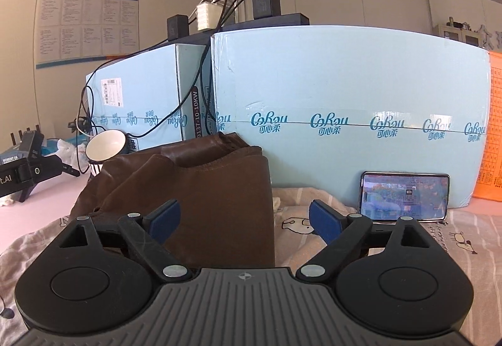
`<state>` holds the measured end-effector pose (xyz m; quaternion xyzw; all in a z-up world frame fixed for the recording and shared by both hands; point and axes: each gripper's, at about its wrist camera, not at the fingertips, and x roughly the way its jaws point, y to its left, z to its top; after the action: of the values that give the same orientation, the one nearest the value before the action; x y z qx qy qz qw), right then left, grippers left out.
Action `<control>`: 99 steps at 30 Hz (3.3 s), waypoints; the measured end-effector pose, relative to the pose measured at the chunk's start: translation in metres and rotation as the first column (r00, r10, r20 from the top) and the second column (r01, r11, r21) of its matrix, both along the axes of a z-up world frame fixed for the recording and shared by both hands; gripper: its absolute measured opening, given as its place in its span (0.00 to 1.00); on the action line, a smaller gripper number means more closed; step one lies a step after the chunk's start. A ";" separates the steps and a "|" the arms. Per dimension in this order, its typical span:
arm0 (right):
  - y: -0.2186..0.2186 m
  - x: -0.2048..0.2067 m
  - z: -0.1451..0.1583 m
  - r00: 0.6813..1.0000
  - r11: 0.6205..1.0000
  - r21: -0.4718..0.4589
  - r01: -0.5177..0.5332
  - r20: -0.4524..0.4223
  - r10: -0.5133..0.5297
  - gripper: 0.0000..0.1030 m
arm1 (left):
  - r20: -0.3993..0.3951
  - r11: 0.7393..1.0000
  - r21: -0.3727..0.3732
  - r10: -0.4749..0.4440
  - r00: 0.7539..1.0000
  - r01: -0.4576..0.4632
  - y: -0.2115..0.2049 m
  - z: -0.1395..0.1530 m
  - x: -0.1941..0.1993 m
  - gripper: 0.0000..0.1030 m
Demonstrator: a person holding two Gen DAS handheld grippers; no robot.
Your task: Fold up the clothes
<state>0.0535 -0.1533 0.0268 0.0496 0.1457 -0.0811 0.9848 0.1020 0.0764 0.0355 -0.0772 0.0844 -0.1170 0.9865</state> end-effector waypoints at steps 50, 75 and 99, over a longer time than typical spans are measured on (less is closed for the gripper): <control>0.014 -0.068 -0.040 0.982 0.996 -0.088 -0.036 0.183 0.052 1.00 | 0.171 0.979 0.072 0.175 0.969 -0.190 -0.046 -0.038 -0.083 1.00; 0.006 -0.064 -0.041 0.985 0.996 -0.091 -0.022 0.170 0.037 1.00 | 0.110 0.967 0.107 0.219 0.970 -0.230 -0.049 -0.039 -0.077 1.00; 0.002 -0.063 -0.042 0.987 0.997 -0.065 -0.035 0.152 0.044 1.00 | 0.105 0.967 0.110 0.218 0.970 -0.229 -0.049 -0.039 -0.075 1.00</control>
<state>-0.0094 -0.1517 -0.0153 0.0223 0.0679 -0.0620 0.9955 0.0268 0.0269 -0.0031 -0.0206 0.0364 -0.0031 0.9991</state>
